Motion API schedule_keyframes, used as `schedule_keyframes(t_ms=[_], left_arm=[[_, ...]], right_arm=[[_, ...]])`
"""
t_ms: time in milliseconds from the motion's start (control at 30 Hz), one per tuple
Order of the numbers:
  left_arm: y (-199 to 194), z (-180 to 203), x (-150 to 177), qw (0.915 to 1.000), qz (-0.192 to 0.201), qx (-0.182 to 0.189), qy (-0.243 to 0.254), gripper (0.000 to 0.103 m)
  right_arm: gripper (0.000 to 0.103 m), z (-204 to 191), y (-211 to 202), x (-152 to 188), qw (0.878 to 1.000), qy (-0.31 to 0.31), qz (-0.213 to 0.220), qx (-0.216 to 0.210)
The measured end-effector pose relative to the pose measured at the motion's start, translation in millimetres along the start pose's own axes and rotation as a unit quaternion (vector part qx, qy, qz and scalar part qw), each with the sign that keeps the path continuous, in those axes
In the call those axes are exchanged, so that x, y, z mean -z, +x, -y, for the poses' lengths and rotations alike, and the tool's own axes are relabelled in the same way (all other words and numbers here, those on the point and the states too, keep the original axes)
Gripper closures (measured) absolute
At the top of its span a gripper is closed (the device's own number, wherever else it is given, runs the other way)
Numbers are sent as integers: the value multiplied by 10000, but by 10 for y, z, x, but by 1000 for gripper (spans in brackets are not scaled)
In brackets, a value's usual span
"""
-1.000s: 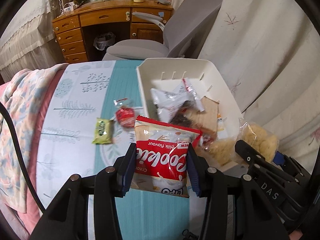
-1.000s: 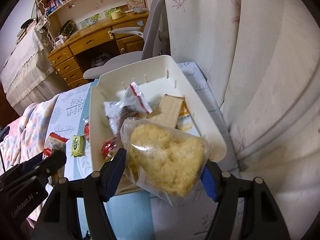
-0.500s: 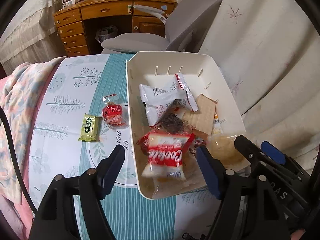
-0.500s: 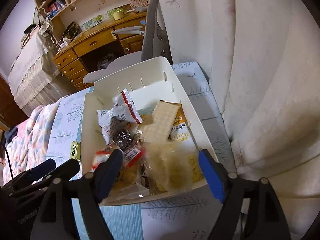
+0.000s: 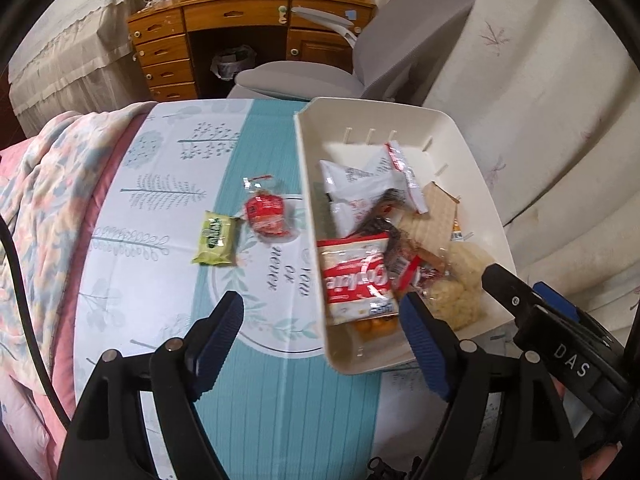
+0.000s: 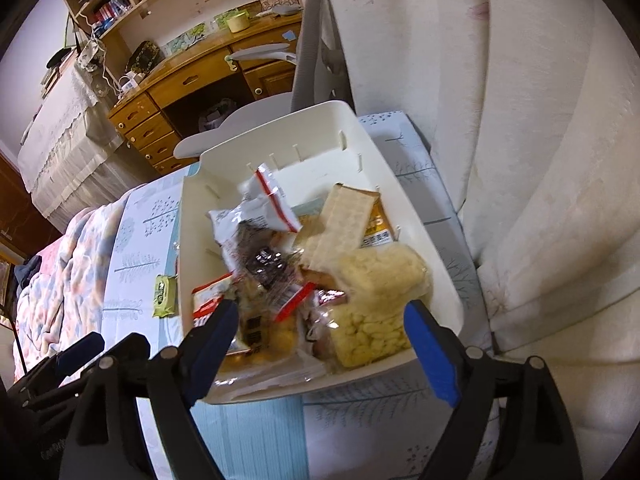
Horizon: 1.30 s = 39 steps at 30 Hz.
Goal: Organize snacks
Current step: 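Open the left tool over the tray while the right tool releases the cracker bag into it, then move both tools back from the tray toward the green packet and red candy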
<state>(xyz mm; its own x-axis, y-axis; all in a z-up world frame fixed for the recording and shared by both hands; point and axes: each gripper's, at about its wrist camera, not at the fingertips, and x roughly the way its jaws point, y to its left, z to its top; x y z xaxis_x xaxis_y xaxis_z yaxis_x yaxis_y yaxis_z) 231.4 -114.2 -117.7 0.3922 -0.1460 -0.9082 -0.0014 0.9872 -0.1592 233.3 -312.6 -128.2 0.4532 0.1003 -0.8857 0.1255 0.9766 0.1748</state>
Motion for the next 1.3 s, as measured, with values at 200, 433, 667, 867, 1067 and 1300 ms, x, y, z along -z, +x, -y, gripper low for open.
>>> schedule_keyframes(t_ms=[200,433,667,867,1067,1300], left_arm=[[-88,-376,20,9999,25,24,-112,24],[-202,-885,-46,9999,19,155,39,24],[-283,-1433,-194,9993,1,240,299,24],[-275,-1913,-368,9988,-25,354,325,24],[-174,-2243,-580,9983,-19,448,384,24],[110,-2233,-911,9931,-348,669,900,24]], right_arm=[[17,-281,-54,91,10000,-45,53,55],[17,-776,-100,234,9997,72,110,199],[17,-1305,-67,340,9991,278,128,287],[17,-1724,50,415,9988,401,-7,290],[17,-2028,209,454,9988,405,-117,240],[17,-2255,412,559,9998,191,42,50]])
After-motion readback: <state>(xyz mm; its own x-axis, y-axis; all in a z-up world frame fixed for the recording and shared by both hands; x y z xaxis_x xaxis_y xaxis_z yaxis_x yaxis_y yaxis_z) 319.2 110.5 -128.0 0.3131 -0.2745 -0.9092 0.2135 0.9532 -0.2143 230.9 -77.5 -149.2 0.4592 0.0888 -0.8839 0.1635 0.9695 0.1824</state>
